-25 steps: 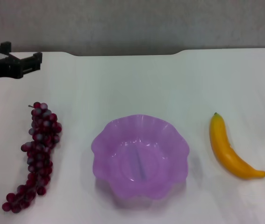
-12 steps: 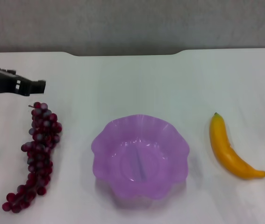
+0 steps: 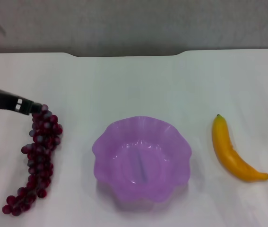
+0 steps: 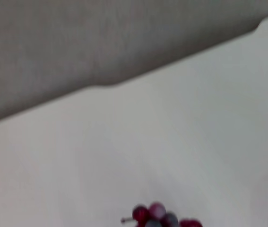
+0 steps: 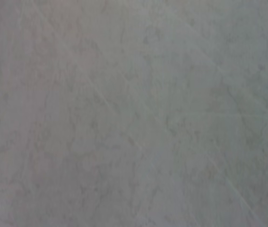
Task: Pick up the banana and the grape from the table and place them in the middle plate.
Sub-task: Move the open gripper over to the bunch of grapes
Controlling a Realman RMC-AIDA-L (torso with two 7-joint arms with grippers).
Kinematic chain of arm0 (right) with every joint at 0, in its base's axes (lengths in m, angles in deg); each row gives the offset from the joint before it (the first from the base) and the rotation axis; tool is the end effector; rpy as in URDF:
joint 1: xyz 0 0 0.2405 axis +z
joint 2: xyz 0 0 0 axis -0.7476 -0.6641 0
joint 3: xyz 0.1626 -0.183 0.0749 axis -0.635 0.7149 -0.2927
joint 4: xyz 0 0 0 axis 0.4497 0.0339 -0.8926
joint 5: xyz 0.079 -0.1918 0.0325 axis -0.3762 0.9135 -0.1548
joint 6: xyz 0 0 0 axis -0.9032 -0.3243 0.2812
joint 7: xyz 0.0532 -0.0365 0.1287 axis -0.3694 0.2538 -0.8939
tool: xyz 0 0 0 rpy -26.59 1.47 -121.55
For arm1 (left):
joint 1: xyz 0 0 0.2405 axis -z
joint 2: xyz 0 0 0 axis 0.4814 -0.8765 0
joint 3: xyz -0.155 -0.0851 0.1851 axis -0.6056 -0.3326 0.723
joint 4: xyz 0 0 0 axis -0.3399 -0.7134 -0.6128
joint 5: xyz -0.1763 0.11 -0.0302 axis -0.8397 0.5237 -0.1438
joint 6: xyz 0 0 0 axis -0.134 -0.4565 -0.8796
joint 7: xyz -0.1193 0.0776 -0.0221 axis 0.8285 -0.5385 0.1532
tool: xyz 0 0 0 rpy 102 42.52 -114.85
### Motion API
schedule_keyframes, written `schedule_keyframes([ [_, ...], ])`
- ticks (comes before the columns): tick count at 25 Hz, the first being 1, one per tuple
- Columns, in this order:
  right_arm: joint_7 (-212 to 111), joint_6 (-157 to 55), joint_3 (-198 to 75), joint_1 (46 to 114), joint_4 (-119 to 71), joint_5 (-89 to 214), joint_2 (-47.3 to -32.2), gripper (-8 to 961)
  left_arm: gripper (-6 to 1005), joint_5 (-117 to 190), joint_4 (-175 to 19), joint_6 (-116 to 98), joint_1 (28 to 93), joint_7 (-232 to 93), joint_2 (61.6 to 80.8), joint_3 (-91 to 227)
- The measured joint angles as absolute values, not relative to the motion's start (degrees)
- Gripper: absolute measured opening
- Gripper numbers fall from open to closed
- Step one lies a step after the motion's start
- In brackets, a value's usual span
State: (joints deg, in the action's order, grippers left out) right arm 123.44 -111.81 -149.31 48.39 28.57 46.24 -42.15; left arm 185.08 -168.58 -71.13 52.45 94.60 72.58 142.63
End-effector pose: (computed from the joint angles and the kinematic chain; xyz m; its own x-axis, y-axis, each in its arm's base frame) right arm 0.3110 0.2959 0.0430 0.7882 0.1672 -0.5923 -0.5676 -0.1745 -0.8046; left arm -0.2009 0.3800 0.0753 0.7072 0.6761 0.2066 0.5448 -0.3350 -0.7687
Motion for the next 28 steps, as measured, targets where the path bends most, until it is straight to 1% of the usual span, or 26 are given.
schedule_keyframes([
  [2, 123.4, -111.8, -149.3, 48.4, 28.6, 46.2, -42.15, 839, 711, 186.4, -165.1, -72.8, 54.6, 94.7, 72.58, 142.6],
  [8, 123.4, -111.8, -149.3, 48.4, 28.6, 46.2, -42.16, 839, 671, 187.3, -163.2, -74.1, 55.9, 94.7, 72.58, 143.0],
  [19, 123.4, -111.9, -149.3, 48.6, 28.5, 46.2, -42.15, 839, 672, 187.3, -158.3, -73.5, 57.8, 94.7, 72.71, 143.8],
  [28, 123.4, -112.0, -149.2, 48.7, 28.5, 46.2, -42.16, 839, 673, 186.9, -156.7, -70.3, 58.0, 95.4, 72.88, 146.8],
])
